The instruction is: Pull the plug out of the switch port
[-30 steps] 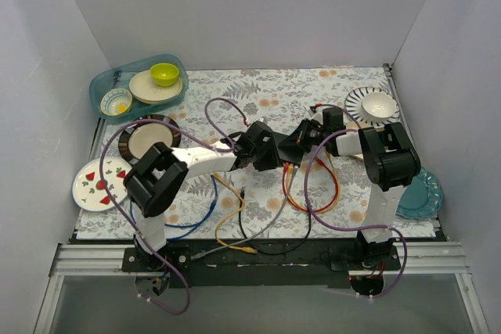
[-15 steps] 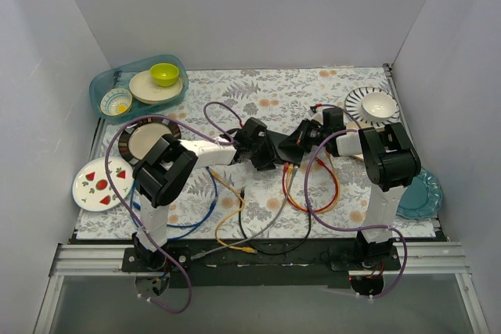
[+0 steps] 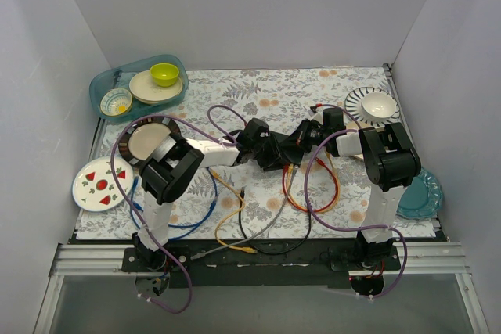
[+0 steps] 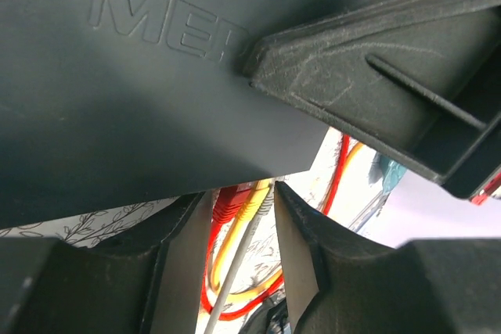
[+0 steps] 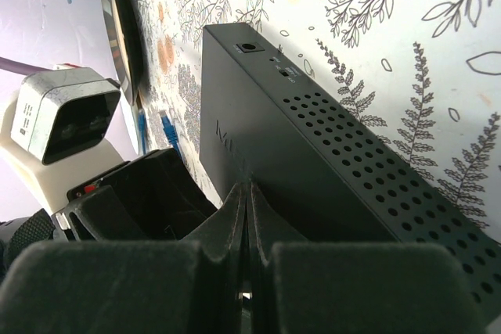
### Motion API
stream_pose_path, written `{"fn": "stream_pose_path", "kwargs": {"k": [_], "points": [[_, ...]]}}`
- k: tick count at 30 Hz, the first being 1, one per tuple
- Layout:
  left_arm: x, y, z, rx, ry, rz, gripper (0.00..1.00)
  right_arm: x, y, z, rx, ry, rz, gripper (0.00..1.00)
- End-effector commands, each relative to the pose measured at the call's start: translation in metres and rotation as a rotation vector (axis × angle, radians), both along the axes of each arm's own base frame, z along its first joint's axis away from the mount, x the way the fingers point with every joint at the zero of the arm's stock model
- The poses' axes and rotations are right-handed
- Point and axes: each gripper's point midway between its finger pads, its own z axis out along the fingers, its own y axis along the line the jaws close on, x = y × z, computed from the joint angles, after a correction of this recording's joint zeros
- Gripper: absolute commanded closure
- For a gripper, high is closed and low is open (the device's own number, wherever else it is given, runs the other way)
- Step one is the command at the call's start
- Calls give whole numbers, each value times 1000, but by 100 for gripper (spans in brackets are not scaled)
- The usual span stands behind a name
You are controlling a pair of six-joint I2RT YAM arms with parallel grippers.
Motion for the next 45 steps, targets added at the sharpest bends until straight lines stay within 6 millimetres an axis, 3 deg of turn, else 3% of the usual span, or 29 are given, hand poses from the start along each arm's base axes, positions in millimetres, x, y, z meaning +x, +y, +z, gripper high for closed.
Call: {"fn": "stream_pose_path", "kwargs": {"k": [1,15,21,25,38,45], "points": [[-5,13,-31,96,79,46,64,-25,-24,-60,-172,160,-48,95],[-2,42,-54,122,193,147,79,-25,-26,-63,-175,166,-53,95],[-5,45,-59,115,218,154,78,-26,-26,-65,-176,170,-50,95],[-7,46,-62,107,227,153,100,-26,-26,-64,-175,168,-51,95],[-16,53,-64,84,251,144,100,-25,-28,-64,-174,168,-55,95],[-12,59,-59,150,195,114,32,-25,-27,-64,-173,170,-55,95]]}}
